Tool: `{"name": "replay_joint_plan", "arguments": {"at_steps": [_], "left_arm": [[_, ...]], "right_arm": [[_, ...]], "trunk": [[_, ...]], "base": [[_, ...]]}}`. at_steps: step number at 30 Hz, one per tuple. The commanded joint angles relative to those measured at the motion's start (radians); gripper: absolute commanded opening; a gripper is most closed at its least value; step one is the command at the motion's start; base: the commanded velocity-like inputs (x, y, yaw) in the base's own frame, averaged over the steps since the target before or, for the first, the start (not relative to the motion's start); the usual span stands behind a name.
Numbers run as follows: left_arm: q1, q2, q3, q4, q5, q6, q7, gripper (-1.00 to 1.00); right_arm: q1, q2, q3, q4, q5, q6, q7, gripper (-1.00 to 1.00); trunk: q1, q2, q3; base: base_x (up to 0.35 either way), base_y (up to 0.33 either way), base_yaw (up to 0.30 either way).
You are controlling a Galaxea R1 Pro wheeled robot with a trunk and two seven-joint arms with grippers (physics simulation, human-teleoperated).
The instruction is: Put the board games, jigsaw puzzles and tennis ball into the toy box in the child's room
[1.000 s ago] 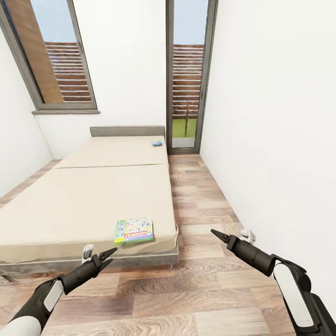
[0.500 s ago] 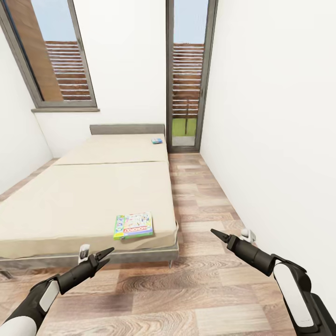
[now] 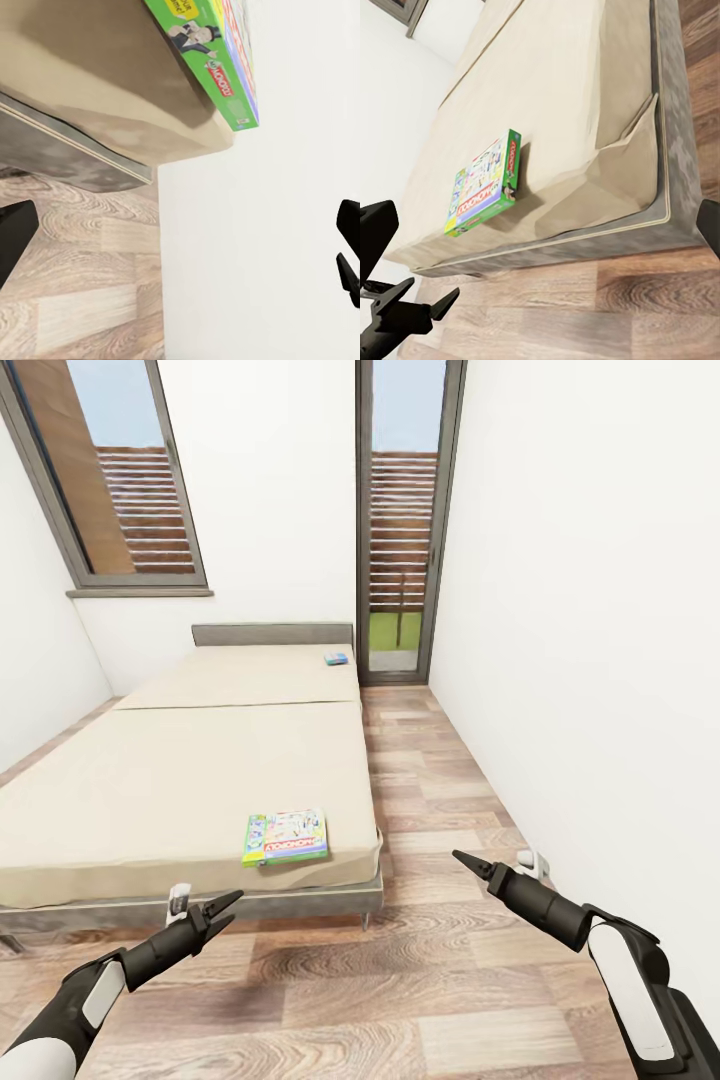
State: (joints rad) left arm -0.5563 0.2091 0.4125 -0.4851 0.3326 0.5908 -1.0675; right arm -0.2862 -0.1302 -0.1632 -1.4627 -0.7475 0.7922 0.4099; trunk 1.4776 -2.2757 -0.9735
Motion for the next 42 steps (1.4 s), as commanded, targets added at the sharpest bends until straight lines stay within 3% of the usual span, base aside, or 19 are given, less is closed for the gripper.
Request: {"name": "replay_joint_plan", "arguments": {"at_steps": [1, 14, 42], "left_arm": [[-0.001, 0.0, 0.002, 0.0, 0.003, 0.008, -0.005, 1.0], [-0.001, -0.001, 0.0, 0.0, 0.001, 0.009, -0.066, 1.0], [-0.001, 0.011, 0.003, 0.0, 0.002, 0.009, -0.078, 1.0]], "right_arm": [[-0.001, 0.0, -0.002, 0.0, 0.0, 0.005, 0.004, 1.0], [-0.001, 0.001, -0.002, 0.001, 0.0, 0.001, 0.007, 1.0], [-0.001, 0.003, 0.001, 0.008, -0.001, -0.004, 0.006, 1.0]], "trunk": [[0.0, 0.0, -0.001], [0.0, 0.0, -0.001], [0.0, 0.0, -0.001]], "base": [[0.0, 0.0, 0.0], [0.0, 0.0, 0.0], [0.096, 0.0, 0.0]]}}
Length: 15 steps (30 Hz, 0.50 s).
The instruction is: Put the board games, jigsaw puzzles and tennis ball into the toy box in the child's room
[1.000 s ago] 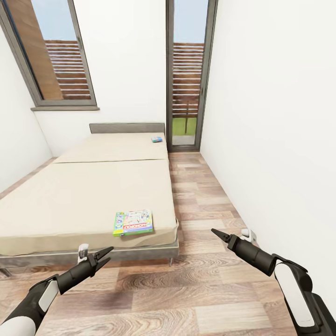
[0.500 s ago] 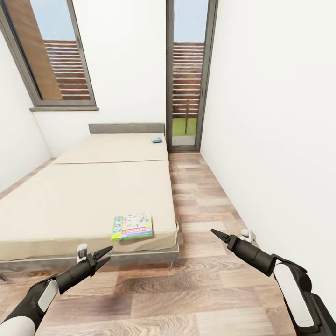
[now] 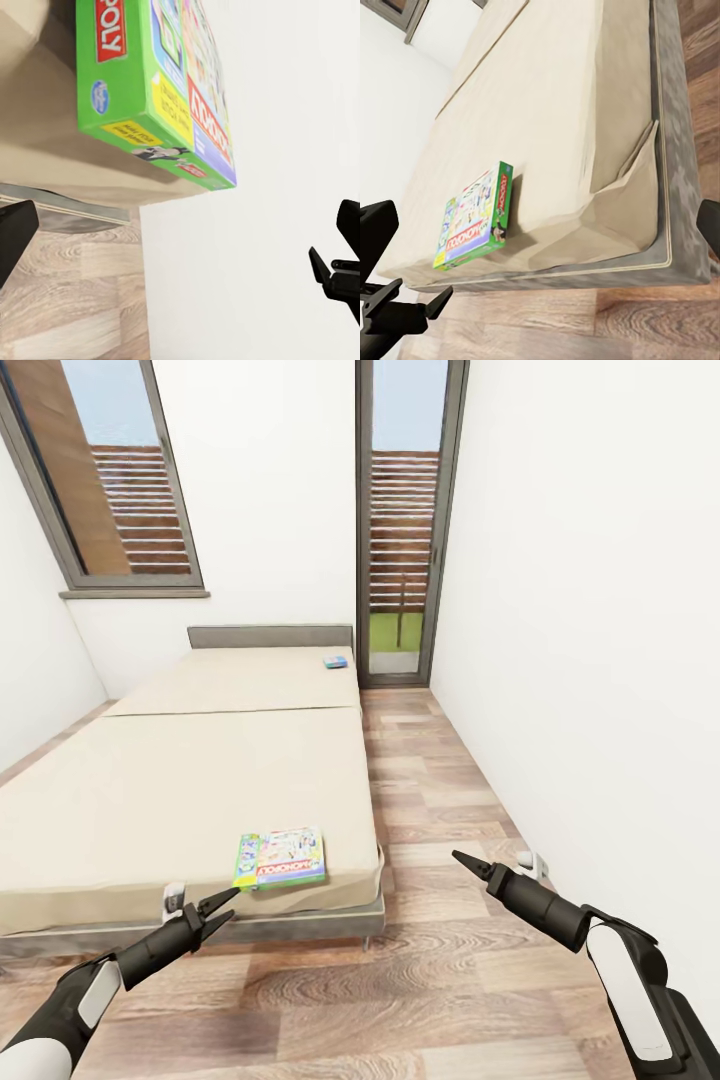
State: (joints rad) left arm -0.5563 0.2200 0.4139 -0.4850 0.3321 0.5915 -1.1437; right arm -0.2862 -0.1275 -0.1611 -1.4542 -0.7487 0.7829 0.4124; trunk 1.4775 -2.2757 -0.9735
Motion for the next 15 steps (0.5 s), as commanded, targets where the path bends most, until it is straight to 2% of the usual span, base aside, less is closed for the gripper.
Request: {"name": "replay_joint_plan", "arguments": {"at_steps": [1, 7, 15], "left_arm": [[-0.001, 0.001, 0.002, 0.0, 0.002, 0.009, -0.002, 1.0], [-0.001, 0.004, 0.002, 0.0, 0.002, 0.019, -0.003, 1.0], [-0.001, 0.016, 0.002, -0.001, 0.002, 0.039, -0.042, 1.0]], "right_arm": [[-0.001, 0.0, -0.002, 0.0, 0.0, 0.006, 0.003, 1.0], [-0.001, 0.0, -0.002, 0.0, 0.0, 0.006, 0.003, 1.0], [-0.001, -0.001, -0.003, 0.0, 0.001, 0.006, 0.003, 1.0]], "trunk": [[0.0, 0.0, -0.001], [0.0, 0.0, -0.001], [0.0, 0.0, -0.001]], "base": [[0.016, 0.0, 0.0], [0.029, 0.0, 0.0], [0.154, 0.0, 0.0]]}}
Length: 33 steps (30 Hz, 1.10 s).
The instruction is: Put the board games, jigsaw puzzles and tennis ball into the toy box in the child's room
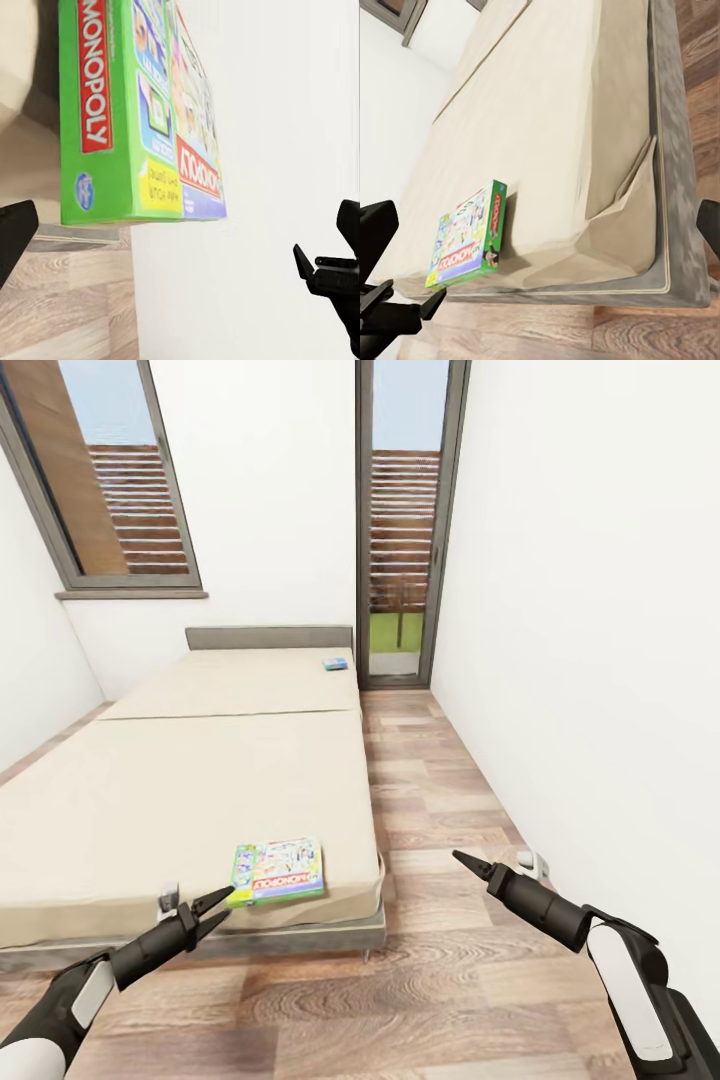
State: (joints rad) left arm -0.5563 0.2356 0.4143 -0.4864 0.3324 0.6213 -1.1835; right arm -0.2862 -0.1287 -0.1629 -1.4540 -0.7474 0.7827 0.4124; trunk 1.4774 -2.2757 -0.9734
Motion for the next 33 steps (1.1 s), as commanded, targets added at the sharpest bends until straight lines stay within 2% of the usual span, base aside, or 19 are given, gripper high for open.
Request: {"name": "replay_joint_plan", "arguments": {"at_steps": [1, 9, 13, 33], "left_arm": [[-0.001, 0.001, 0.001, 0.0, 0.002, 0.01, -0.011, 1.0], [-0.001, 0.013, 0.0, 0.0, 0.002, 0.015, -0.07, 1.0], [-0.001, 0.019, 0.0, 0.0, 0.002, 0.015, -0.08, 1.0], [-0.001, 0.021, 0.0, 0.0, 0.002, 0.015, -0.084, 1.0]], "right_arm": [[-0.001, 0.0, -0.002, 0.0, 0.0, 0.006, 0.003, 1.0], [-0.001, 0.0, -0.001, 0.0, 0.0, 0.006, 0.003, 1.0], [-0.001, 0.001, -0.001, 0.001, 0.0, 0.006, 0.003, 1.0], [-0.001, 0.001, -0.001, 0.009, 0.0, 0.003, 0.003, 1.0]], "trunk": [[0.0, 0.0, -0.001], [0.0, 0.0, -0.001], [0.0, 0.0, -0.001], [0.0, 0.0, -0.001]], "base": [[0.082, 0.0, 0.0], [0.034, 0.0, 0.0], [0.006, 0.0, 0.0], [0.0, 0.0, 0.0]]}}
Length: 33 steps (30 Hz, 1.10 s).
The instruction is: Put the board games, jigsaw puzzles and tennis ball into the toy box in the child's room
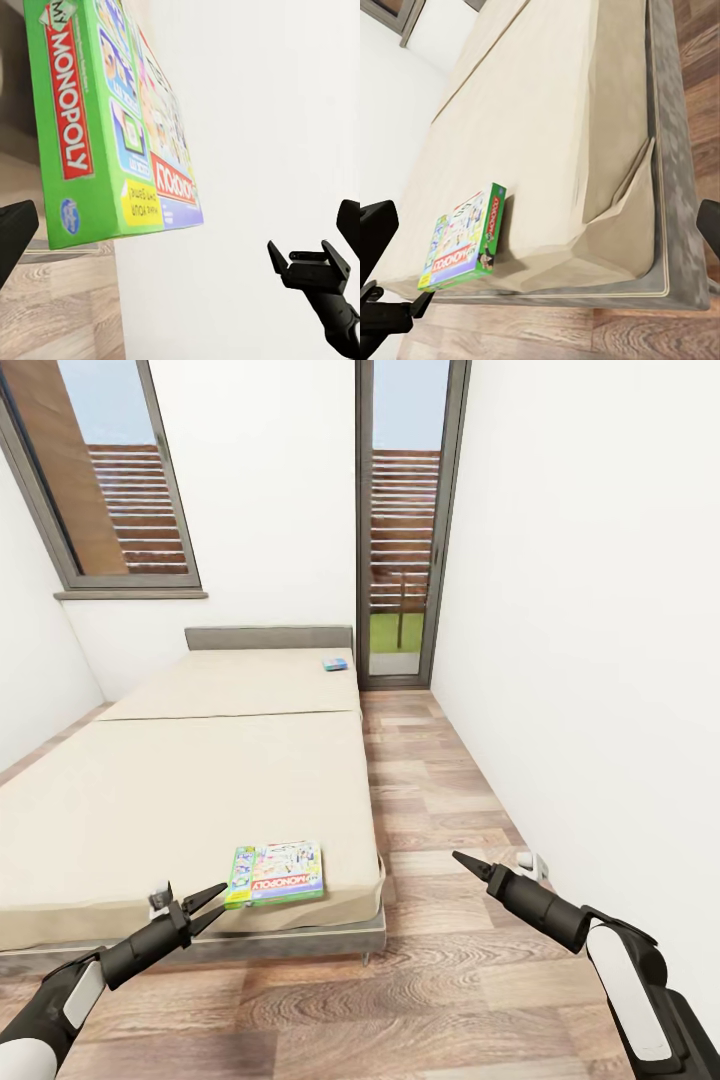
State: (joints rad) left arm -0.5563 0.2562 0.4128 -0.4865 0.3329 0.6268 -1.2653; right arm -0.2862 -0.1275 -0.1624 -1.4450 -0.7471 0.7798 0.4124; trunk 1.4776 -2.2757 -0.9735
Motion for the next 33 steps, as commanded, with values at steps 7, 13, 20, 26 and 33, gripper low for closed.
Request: {"name": "replay_joint_plan", "arguments": {"at_steps": [7, 13, 20, 26, 33], "left_arm": [[-0.001, 0.001, 0.001, 0.0, 0.002, 0.011, -0.003, 1.0], [-0.001, 0.0, 0.001, 0.0, 0.002, 0.011, -0.003, 1.0], [-0.001, 0.001, 0.001, 0.0, 0.002, 0.011, -0.003, 1.0], [-0.001, 0.001, 0.001, 0.0, 0.002, 0.017, -0.003, 1.0], [-0.001, 0.006, 0.001, 0.0, 0.002, 0.025, -0.003, 1.0]], "right_arm": [[-0.001, 0.0, -0.001, 0.001, 0.0, 0.005, 0.002, 1.0], [-0.001, 0.0, -0.001, 0.003, 0.001, 0.004, 0.002, 1.0], [-0.001, 0.001, 0.001, 0.003, 0.003, 0.004, 0.0, 1.0], [-0.001, 0.002, 0.002, 0.003, 0.005, 0.003, -0.002, 1.0], [-0.001, 0.002, 0.004, 0.003, 0.007, 0.003, -0.004, 1.0]], "trunk": [[0.0, 0.0, -0.001], [0.0, 0.0, -0.001], [0.0, 0.0, -0.001], [0.0, 0.0, -0.001], [0.0, 0.0, -0.001]], "base": [[0.0, 0.0, 0.0], [0.0, 0.0, 0.0], [0.0, 0.0, 0.0], [0.0, 0.0, 0.0], [0.0, 0.0, 0.0]]}}
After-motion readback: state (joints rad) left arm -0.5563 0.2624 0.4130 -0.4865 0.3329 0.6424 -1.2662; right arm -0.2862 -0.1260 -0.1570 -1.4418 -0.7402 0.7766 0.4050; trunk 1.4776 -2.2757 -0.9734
